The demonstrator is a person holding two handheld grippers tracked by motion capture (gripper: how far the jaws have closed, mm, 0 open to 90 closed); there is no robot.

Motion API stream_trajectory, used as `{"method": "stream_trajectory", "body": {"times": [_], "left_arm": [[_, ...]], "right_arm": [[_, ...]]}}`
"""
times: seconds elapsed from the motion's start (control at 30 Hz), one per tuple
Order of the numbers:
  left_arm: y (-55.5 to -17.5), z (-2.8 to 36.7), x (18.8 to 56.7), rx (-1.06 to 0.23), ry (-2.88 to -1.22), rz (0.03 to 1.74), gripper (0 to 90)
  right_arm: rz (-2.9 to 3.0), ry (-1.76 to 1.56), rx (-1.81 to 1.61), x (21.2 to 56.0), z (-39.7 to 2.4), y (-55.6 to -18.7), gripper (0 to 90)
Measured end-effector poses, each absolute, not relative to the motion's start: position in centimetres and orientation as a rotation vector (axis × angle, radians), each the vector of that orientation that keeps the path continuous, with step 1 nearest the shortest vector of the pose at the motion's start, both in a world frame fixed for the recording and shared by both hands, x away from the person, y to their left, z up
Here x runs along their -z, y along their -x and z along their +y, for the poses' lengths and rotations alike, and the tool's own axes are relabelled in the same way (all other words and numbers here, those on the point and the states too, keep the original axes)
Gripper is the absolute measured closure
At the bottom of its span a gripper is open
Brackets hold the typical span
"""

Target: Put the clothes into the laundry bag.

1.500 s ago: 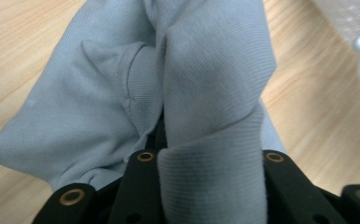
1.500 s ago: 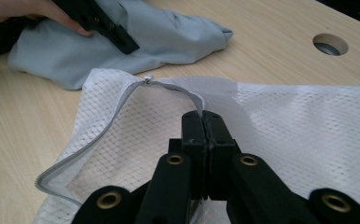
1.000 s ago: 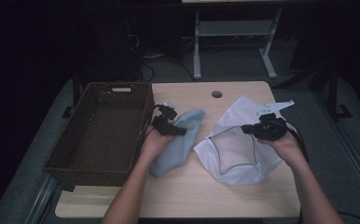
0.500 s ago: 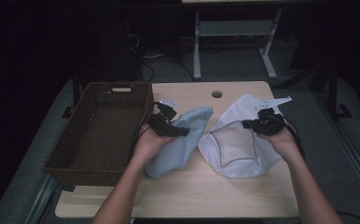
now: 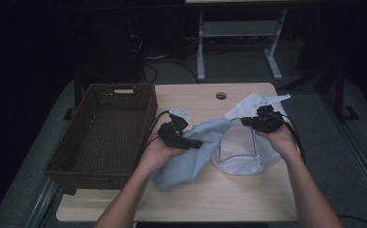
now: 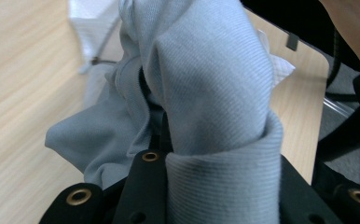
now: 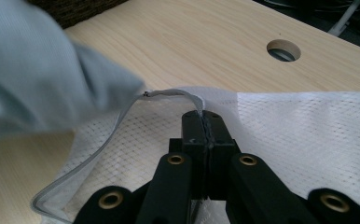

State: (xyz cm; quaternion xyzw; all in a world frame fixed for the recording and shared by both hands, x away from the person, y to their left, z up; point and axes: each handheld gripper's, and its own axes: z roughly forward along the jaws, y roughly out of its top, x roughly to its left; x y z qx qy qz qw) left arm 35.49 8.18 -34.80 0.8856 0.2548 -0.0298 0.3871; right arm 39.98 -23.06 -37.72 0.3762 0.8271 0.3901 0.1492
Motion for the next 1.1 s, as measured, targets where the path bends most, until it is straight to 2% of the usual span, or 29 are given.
{"method": "stream_trajectory", "body": {"times": [0.3,0.77,0.9,1.1], "left_arm": [[-35.5,4.7,36.4,0.098,-2.3,0.605,74.1],[-38.6,0.6,41.4,0.045,-2.328,0.704,71.5],[-38.7,0.1,42.8,0.048,-2.341,0.713,65.1],[-38.4,0.5,42.9,0.054,-2.319,0.699,42.5]], "right_arm": [[2.367,-1.07,-1.155,37.2,-23.0,-39.6,88.5],[2.396,-1.021,-1.178,37.0,-22.0,-38.5,88.5],[2.406,-1.02,-1.171,37.1,-22.0,-38.4,88.4],[2.414,-1.022,-1.168,37.4,-22.1,-38.4,88.4]]}}
